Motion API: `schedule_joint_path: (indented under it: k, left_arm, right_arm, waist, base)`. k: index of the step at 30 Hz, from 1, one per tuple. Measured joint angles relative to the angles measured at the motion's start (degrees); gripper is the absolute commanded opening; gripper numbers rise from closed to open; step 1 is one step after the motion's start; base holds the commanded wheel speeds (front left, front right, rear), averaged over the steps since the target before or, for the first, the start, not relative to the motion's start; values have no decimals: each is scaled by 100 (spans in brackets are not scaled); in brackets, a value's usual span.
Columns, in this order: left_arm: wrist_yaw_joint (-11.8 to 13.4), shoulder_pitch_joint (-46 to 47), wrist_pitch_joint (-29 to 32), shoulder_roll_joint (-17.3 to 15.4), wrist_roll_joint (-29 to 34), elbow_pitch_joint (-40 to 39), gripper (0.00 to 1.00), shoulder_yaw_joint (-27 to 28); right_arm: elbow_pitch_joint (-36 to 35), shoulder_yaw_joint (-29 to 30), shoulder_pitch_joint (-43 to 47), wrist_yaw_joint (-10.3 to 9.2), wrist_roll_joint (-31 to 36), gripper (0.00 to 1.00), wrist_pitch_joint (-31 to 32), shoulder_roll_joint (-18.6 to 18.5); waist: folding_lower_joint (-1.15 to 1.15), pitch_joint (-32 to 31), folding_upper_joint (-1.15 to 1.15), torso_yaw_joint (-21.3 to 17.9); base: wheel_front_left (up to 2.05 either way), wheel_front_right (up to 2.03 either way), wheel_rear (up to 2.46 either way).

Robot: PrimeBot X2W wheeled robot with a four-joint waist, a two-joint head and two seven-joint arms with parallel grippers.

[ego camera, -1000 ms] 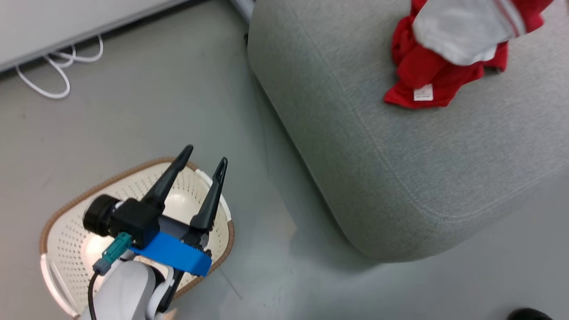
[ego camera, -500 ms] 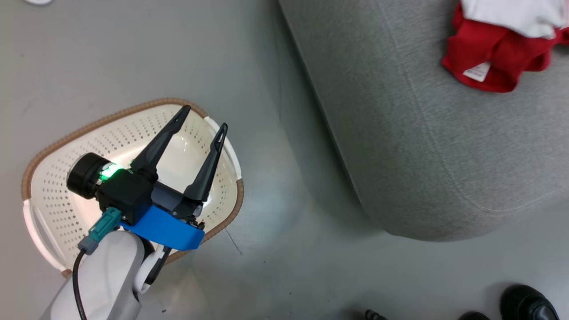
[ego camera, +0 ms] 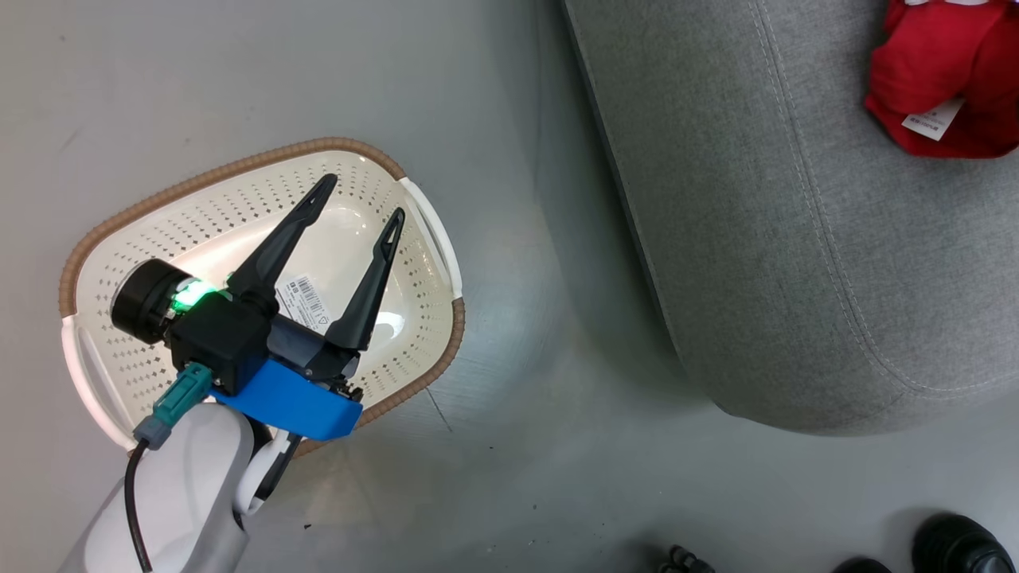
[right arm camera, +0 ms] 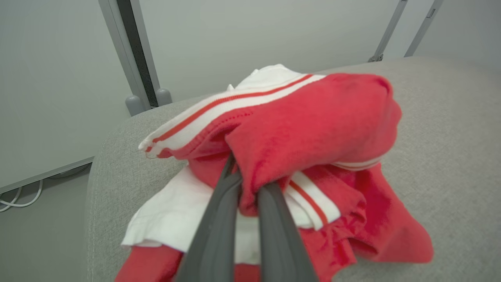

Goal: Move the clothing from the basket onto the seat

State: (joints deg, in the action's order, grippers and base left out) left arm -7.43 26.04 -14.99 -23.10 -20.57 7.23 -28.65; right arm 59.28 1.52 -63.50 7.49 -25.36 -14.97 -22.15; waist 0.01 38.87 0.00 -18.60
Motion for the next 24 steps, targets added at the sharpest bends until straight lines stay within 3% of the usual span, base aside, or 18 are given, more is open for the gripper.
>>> schedule_joint_path:
  k: [2, 3, 4, 5, 7, 24]
  left_arm:
    - [0, 0, 0, 16, -1, 15, 100, 7]
    - [0, 1, 0, 26, -1, 26, 100, 9]
    - [0, 1, 0, 38, -1, 40, 100, 10]
    - [0, 1, 0, 51, -2, 51, 100, 10]
    - [0, 4, -1, 81, -3, 65, 100, 8]
    - [0, -13, -1, 405, -107, 122, 100, 56]
  right_arm:
    - [-4, 48, 53, 0, 46, 0, -1, 19]
    - [-5, 60, 68, 0, 68, 13, -1, 31]
    - [-4, 73, 77, 0, 88, 32, -1, 41]
    - [-4, 86, 85, 0, 112, 45, -1, 46]
    - [16, 118, 92, 0, 141, 100, -1, 66]
    - [18, 416, 413, 0, 455, 100, -2, 126]
  waist:
    - [0, -19, 0, 3]
    - [0, -30, 0, 2]
    - [0, -43, 0, 1]
    - [0, -56, 0, 1]
    - [0, -88, 0, 3]
    - [0, -536, 0, 122]
  base:
    - [0, 0, 0]
    - [0, 0, 0]
    - [0, 0, 0]
    - [0, 0, 0]
    - [0, 0, 0]
    - [0, 0, 0]
